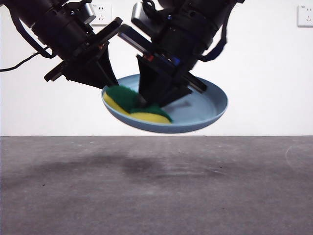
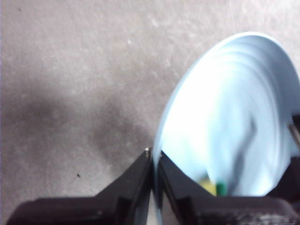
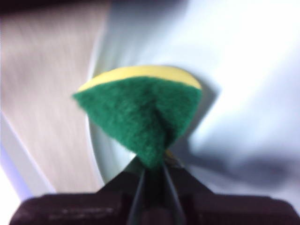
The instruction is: Pick up the plate,pick up the cloth,clean the plate with the cloth
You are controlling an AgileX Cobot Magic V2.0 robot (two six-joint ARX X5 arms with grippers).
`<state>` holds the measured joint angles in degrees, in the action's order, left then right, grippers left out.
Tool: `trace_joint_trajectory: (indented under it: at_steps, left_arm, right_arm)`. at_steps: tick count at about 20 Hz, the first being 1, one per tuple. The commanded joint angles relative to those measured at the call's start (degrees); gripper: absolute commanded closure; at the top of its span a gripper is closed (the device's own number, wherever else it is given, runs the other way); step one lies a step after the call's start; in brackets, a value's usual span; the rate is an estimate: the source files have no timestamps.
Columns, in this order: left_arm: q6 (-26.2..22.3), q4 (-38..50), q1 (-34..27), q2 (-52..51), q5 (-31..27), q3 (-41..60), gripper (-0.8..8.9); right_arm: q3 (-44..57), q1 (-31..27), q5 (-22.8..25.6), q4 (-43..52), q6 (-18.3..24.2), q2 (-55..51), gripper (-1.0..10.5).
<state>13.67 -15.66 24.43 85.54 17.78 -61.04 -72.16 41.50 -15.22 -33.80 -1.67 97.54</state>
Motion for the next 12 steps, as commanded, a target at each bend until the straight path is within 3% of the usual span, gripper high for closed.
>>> trace_joint_trajectory:
  at_steps: [1, 4, 6, 10, 12]
  left_arm:
    - [2.7, 1.0, -0.9, -0.3, 2.0, -0.2, 8.22]
    - [1.3, -1.7, -1.0, -0.3, 2.3, -0.2, 8.22]
    - [0.1, -3.9, -0.7, -0.3, 2.5, -0.2, 8.22]
    - [-0.7, -5.5, 0.4, -0.3, 5.1, -0.2, 8.22]
    - [-0.8, -5.3, 1.3, -0.3, 4.9, -0.2, 8.22]
  right_arm:
    - [0.6, -0.1, 8.9, -7.8, 2.1, 0.7, 9.6]
    - [0.6, -1.0, 32.0, -11.4, 3.0, 0.7, 9.6]
    - [0.6, -2.4, 39.7, -7.2, 3.3, 0.7, 9.6]
    - [0.6, -4.4, 37.4, 4.6, 3.2, 0.7, 9.6]
    - [0.6, -5.1, 27.6, 11.9, 1.8, 0.7, 9.6]
